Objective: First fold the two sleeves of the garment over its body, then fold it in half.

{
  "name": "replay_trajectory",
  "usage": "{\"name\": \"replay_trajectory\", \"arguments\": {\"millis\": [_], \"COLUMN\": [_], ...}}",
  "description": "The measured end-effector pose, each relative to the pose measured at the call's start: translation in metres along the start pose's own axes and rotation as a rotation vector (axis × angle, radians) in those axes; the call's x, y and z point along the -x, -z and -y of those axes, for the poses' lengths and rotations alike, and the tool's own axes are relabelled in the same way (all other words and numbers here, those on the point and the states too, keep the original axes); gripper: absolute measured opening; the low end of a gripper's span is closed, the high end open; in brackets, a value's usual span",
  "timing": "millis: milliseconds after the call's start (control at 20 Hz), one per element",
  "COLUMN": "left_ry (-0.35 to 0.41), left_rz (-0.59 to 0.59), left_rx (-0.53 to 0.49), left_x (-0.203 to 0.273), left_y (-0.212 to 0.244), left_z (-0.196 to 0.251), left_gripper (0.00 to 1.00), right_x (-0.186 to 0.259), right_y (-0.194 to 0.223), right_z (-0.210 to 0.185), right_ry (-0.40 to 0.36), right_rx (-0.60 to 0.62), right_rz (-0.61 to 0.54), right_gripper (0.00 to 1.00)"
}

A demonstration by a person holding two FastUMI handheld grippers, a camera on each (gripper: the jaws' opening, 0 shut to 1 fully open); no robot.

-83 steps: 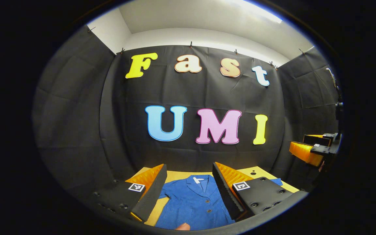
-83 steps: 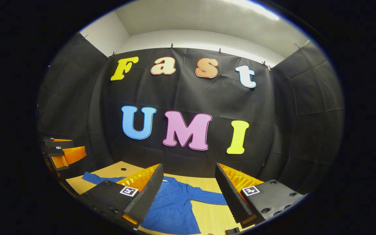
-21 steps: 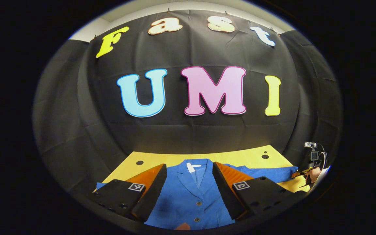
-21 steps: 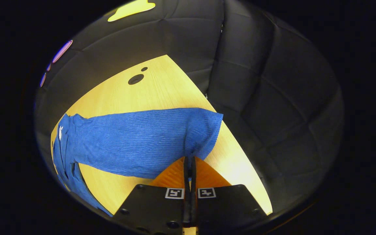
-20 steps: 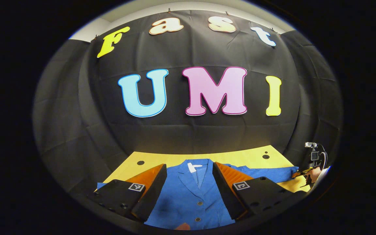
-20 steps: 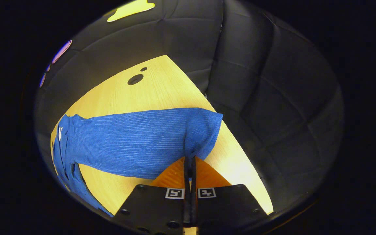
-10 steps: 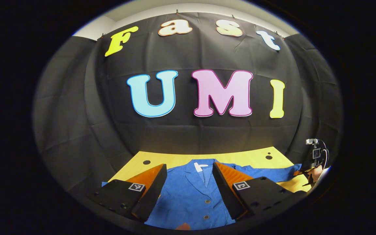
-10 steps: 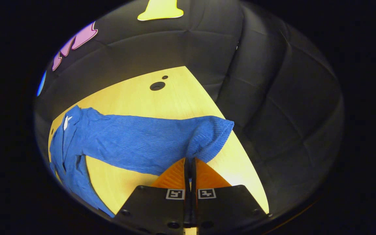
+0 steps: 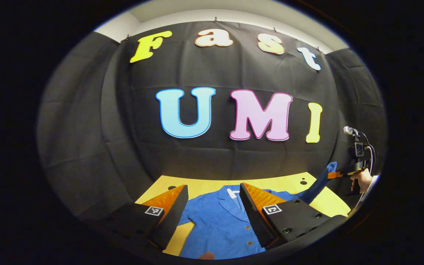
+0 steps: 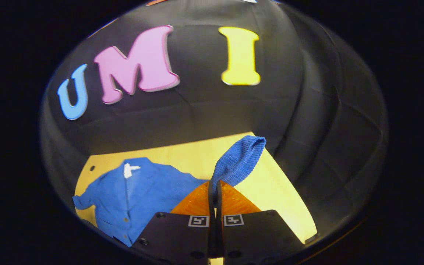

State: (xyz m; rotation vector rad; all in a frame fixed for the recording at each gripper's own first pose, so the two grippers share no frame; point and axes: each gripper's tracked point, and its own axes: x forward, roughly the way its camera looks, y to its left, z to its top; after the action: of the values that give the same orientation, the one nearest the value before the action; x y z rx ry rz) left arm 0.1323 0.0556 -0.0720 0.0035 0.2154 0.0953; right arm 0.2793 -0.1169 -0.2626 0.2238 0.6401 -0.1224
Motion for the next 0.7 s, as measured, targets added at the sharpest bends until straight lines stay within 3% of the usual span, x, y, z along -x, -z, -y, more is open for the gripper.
{"name": "replay_trajectory", "arguments": {"millis": [250,400,550,700], "left_ry": [-0.085,-0.141,-0.181,-0.183], "left_rz": [-0.004,-0.020,-0.038,-0.054], "left_rx": [0.036,0.048,0.055,0.068], "left_x": [0.019,0.032,0.042,0.045], "left_y": [0.007,0.015,0.023,0.031], "left_z": [-0.061,-0.091,-0.112,-0.118], "left_gripper": [0.80,0.80,0.80,0.80], "right_x": [0.001,0.000,0.008,0.027], "right_y": [0.002,0.016,0.023,0.016], "right_z": [-0.127,-0.184,-0.214,-0.208], "right_ry": [-0.142,-0.210,-0.229,-0.188], "right_rx": [-0.004,-0.012,-0.014,0.041], "right_rz": [0.008,0.000,0.036,0.115], "right_gripper": [0.00,0.00,0.00,0.00]}}
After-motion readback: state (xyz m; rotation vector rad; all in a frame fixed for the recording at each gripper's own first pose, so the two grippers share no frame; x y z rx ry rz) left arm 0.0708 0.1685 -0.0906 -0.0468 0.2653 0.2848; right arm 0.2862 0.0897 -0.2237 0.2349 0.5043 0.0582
